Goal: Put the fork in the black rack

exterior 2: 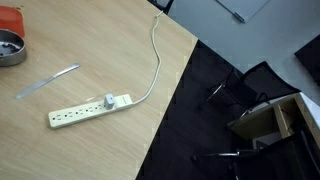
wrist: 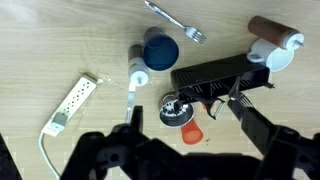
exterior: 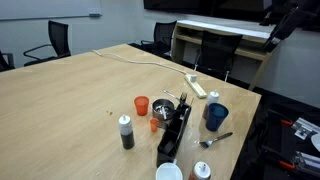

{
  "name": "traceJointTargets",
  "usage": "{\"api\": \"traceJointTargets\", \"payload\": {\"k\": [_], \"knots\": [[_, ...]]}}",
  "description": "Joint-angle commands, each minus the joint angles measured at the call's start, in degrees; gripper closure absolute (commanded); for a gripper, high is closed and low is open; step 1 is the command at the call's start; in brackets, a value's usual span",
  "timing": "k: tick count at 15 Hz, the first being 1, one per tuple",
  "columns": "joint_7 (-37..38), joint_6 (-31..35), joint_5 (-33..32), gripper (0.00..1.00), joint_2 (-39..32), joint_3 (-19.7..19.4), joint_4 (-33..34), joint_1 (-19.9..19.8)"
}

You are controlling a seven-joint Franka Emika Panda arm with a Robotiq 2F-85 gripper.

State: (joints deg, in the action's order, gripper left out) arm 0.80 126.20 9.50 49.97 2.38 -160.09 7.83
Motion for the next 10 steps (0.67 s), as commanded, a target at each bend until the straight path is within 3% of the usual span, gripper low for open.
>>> {"api": "traceJointTargets", "payload": {"k": [1,6,10], "knots": [[-0.11,-0.13,0.11,0.00,-0.01,0.11,0.09,-0.15],[-4.12,-2.61,1.93,0.00,-9.13,-0.83,2.43,3.48],[-10.84,1.65,2.99,0.00,-20.57,0.28,3.76,8.93]]}}
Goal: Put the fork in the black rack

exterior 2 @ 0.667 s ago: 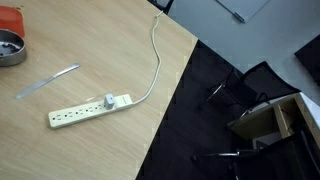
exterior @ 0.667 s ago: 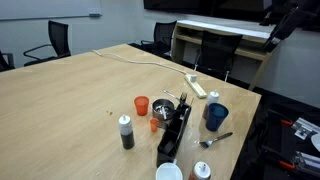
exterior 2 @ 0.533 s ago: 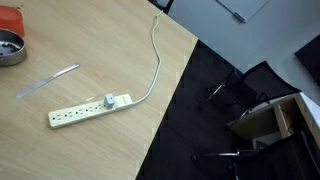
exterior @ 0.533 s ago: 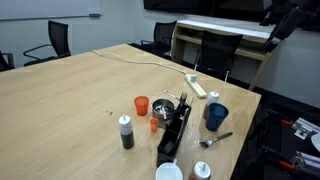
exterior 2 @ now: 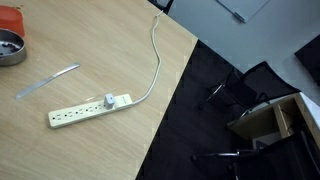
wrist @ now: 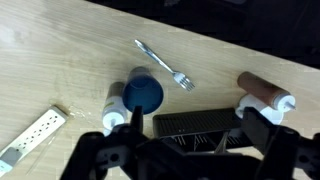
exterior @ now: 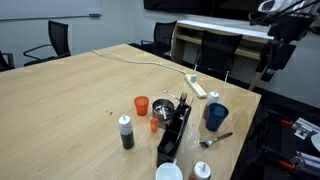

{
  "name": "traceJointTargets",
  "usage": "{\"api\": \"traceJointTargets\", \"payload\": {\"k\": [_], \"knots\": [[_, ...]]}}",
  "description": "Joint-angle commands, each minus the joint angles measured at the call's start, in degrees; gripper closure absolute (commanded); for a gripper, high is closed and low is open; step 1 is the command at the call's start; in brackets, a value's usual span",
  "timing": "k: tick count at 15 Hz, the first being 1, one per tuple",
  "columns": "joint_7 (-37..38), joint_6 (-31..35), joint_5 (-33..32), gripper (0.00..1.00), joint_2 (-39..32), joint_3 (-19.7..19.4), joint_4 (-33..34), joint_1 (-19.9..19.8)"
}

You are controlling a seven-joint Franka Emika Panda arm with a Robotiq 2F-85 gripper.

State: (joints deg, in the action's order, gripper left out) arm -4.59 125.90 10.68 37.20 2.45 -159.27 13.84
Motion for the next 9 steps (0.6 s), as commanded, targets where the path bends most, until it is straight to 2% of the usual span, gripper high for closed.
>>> {"api": "traceJointTargets", "payload": {"k": [1,3,4,6,9], "knots": [[-7.23,3.23,2.26,0.00,-10.40,0.64,3.37,4.33],[-9.84,9.60,1.57,0.00,-13.92,2.46,2.67,6.09],[-6.56,6.52,1.70,0.00,-10.93,2.52,1.61,5.11],[-7.88,9.35,1.66,0.00,-13.92,3.28,2.02,5.84],[-8.75,9.41,1.63,0.00,-14.06,3.10,2.57,5.72]]}}
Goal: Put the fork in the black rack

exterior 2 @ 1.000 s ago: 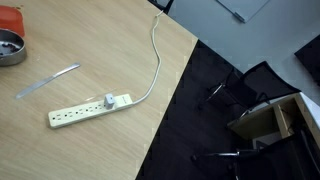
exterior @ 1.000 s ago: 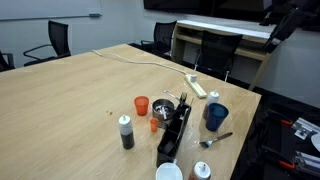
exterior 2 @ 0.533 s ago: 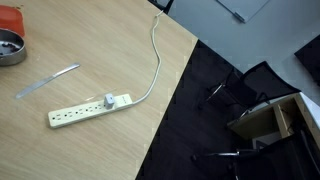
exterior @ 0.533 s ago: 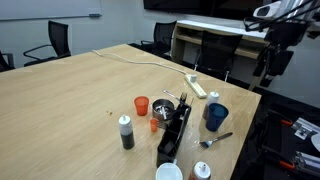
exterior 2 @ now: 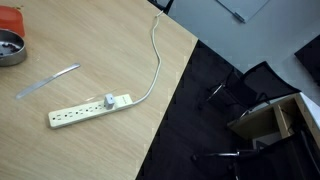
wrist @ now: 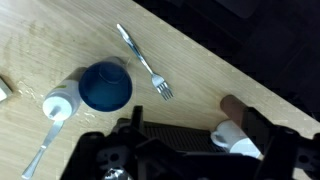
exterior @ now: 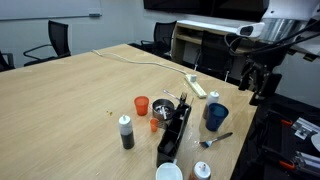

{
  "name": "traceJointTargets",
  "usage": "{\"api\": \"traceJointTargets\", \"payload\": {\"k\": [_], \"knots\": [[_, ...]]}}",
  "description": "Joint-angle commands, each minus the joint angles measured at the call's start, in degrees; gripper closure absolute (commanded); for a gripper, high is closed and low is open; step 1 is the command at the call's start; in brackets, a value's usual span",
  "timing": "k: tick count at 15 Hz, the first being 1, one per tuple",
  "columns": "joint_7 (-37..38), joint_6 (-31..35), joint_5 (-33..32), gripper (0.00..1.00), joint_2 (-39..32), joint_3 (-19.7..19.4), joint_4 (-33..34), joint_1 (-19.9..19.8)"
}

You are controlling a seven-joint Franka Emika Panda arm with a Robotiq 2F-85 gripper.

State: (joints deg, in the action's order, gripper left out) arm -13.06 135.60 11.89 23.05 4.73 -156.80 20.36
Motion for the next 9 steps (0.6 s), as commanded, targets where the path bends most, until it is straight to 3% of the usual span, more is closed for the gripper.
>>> {"api": "traceJointTargets", "payload": {"k": [1,9], "knots": [[-0.33,-0.29,0.42,0.00,0.13,0.81,0.11,-0.79],[-7.68,7.56,0.91,0.00,-13.49,2.82,2.00,1.50]]}}
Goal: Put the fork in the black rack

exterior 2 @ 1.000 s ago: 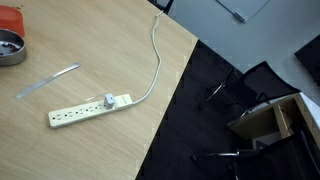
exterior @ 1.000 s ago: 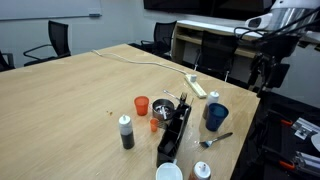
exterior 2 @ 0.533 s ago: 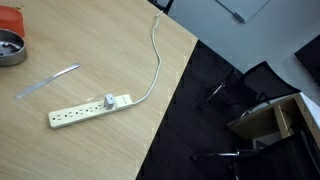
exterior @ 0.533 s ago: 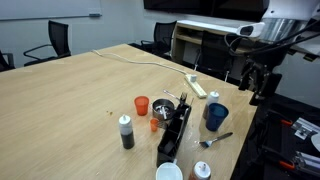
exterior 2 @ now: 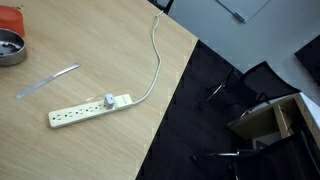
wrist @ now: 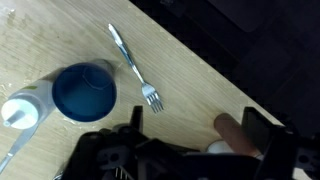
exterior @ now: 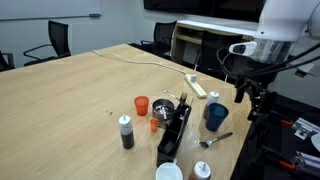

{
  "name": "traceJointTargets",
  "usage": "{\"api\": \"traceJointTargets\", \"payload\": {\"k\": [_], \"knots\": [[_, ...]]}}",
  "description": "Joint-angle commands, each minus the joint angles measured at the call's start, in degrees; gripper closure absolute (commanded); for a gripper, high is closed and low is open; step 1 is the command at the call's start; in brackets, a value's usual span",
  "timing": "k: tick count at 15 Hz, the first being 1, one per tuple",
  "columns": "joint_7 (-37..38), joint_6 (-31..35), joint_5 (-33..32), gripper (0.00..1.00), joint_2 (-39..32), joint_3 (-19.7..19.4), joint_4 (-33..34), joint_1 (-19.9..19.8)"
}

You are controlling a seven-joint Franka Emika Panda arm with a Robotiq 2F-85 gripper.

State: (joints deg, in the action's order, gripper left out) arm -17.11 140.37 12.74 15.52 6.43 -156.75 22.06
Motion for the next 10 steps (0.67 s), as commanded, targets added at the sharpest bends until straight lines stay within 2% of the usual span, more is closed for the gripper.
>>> {"api": "traceJointTargets", "payload": {"k": [1,5,10], "knots": [[-5.15,3.87,0.29,0.00,-8.30,1.52,2.41,-0.17],[-12.30,6.30,0.00,0.00,-17.31,4.66,5.63,-0.92],[-11.56,13.08,-9.05,0.00,-27.55,7.62,9.53,-3.50]]}}
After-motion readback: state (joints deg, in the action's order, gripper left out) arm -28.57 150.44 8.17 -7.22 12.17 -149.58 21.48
